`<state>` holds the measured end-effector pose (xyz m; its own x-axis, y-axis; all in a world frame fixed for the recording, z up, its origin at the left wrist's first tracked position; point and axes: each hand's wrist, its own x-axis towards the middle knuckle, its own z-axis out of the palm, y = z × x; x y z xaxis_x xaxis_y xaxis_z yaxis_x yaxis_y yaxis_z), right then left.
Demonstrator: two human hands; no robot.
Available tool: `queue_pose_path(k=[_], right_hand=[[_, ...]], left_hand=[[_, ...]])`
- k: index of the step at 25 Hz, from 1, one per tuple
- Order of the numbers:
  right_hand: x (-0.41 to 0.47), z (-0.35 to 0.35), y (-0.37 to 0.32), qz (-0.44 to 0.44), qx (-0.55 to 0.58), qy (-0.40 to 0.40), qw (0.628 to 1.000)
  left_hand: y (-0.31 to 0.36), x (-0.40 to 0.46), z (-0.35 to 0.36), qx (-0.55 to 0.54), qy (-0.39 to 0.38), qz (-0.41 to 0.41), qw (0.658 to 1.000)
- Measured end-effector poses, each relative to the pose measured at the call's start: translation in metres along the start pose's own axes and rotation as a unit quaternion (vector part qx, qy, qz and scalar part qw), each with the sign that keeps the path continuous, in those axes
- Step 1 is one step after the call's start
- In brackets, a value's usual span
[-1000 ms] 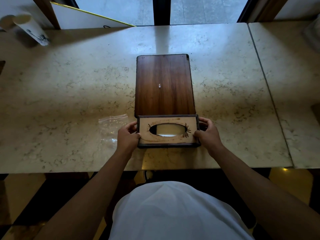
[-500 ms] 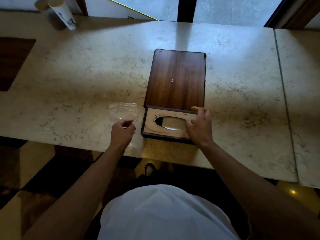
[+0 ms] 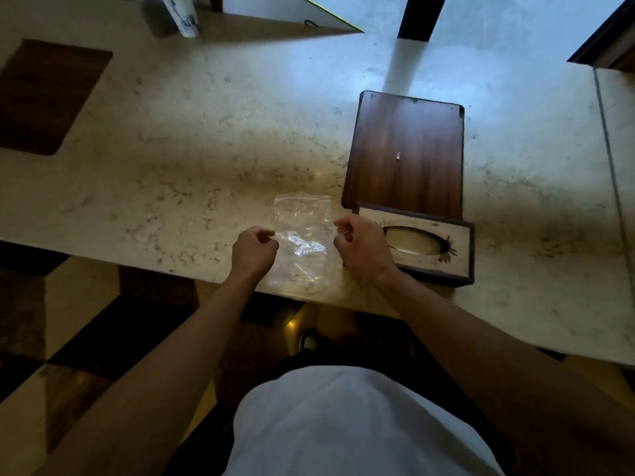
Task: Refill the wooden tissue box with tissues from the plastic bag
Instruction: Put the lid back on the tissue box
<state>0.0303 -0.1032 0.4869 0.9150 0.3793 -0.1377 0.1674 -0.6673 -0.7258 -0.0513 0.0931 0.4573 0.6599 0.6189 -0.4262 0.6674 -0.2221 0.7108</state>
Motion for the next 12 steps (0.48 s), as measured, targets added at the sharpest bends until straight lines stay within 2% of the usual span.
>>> queue_pose_path(k=[7,9,12], right_hand=[[0.012,0.055,-0.02,0.098,-0.133,-0.13,0.978],[0.014,0.065,-0.021,0.116,-0.158,-0.142,0.97],[0.015,0.074,-0.019,0.158,-0.155,-0.135,0.966]], left_hand=[[-0.013,0.029,-0.004,0.068,-0.055,-0.013,0.996],[-0.012,0.035,-0.003,0.05,-0.065,-0.024,0.996],[-0.011,0.044,0.001,-0.022,-0.084,-0.092,0.992]])
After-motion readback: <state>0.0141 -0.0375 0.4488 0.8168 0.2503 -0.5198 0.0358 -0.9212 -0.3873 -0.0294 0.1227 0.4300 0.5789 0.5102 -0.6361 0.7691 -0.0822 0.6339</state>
